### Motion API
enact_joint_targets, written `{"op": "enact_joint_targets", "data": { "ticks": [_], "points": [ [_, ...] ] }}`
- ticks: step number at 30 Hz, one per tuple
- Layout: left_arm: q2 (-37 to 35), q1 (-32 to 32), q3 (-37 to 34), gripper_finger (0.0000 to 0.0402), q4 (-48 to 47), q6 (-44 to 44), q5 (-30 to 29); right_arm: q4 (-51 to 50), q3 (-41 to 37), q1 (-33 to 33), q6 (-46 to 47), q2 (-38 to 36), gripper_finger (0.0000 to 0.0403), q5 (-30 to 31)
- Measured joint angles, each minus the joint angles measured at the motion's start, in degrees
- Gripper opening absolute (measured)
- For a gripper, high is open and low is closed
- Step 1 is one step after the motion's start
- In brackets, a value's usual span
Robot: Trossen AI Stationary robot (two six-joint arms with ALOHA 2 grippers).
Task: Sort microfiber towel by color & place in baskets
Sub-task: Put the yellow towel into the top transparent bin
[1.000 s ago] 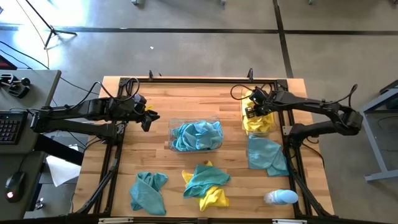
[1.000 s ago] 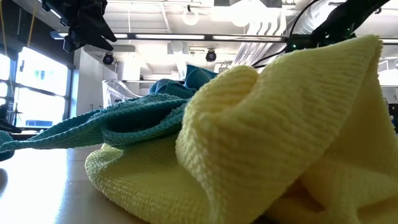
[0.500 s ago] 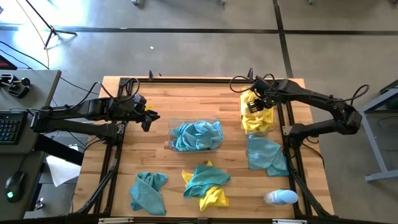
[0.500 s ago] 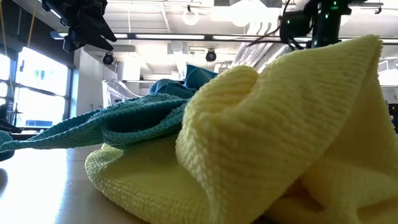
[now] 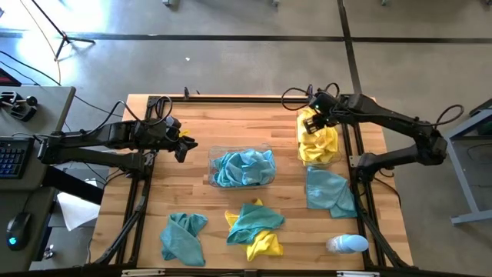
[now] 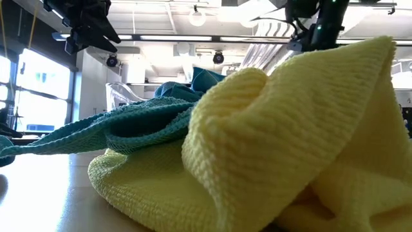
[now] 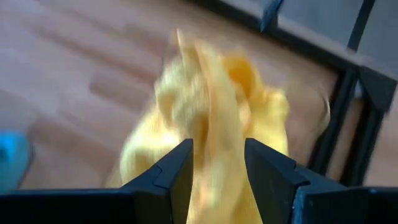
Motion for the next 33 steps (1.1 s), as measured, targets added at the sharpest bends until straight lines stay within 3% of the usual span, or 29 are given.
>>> {"op": "enact_joint_targets", "data": {
  "ticks": [6,16,24,33],
  "points": [
    [0.0,0.0,0.0,0.0113,0.0,0.0,0.0,12.5,-6.0,-0.9,-1.7,0.0,0.0123,1.6],
    [0.0,0.0,0.0,0.0113,0.0,-0.9,0.0,27.1,-22.8,-3.6,0.8,0.0,0.0006,-3.1],
    [0.0,0.0,0.0,0.0113,0.0,-0.9,0.0,32.1,-29.7,-3.9,3.3,-0.1,0.0018,-3.6],
    [0.0,0.0,0.0,0.0113,0.0,-1.0,0.0,26.7,-23.4,-3.8,0.1,-0.1,0.0017,-6.1]
  ]
}}
